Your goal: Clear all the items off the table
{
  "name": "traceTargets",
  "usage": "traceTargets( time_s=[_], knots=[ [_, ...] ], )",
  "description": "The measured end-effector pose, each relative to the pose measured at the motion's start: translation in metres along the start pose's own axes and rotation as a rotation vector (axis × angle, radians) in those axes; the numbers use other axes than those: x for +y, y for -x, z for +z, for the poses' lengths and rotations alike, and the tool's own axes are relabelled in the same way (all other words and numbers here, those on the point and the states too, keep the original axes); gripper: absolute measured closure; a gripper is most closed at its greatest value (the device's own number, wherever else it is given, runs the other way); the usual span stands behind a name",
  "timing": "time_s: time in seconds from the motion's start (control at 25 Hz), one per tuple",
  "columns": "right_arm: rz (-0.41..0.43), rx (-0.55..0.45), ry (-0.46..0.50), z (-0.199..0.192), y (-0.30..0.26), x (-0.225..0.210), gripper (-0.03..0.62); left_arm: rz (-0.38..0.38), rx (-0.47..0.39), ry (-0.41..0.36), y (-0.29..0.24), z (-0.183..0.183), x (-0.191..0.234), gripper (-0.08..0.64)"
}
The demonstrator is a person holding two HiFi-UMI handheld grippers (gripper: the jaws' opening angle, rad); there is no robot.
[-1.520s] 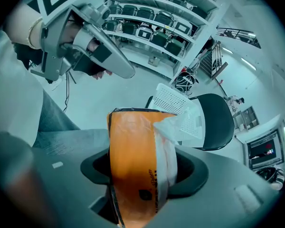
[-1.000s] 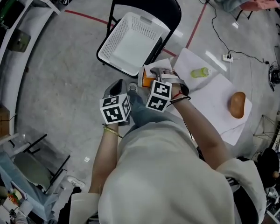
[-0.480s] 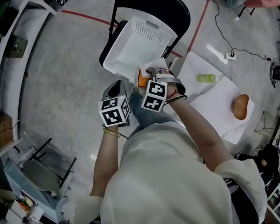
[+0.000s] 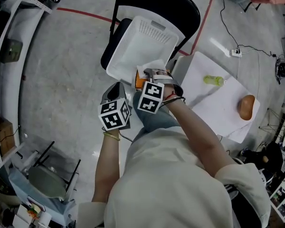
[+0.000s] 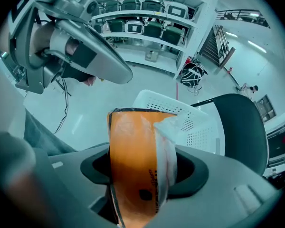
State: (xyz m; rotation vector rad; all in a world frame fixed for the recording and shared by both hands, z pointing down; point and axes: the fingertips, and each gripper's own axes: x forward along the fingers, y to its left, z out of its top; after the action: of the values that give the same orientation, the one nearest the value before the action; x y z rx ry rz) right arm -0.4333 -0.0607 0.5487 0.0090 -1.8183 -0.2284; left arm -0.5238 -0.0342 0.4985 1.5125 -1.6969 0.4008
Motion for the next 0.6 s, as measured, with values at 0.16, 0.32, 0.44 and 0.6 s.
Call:
traceTargets(
  time_s=[0.16, 0.32, 0.44, 0.6],
  knots=[
    [0.017, 0.010, -0.026, 0.006, -0.015, -0.004, 0.291, 0.001, 0.021, -0.006, -0.010, 0.002, 0.010, 0.551],
    [0.032, 0.016, -0.048, 0.010, -0.031, -0.005, 0.291, 0.008, 0.038, -0.016, -0.020, 0.003, 0.020, 0.551],
    [0.035, 0.027, -0.058, 0.012, -0.039, -0.007, 0.291, 0.003, 0.054, -0.015, -0.028, 0.002, 0.024, 0.551],
    [0.031, 0.029, -0.078, 0.019, -0.047, -0.018, 0.291, -0.003, 0.066, -0.011, -0.041, 0.002, 0.028, 0.551]
  ],
)
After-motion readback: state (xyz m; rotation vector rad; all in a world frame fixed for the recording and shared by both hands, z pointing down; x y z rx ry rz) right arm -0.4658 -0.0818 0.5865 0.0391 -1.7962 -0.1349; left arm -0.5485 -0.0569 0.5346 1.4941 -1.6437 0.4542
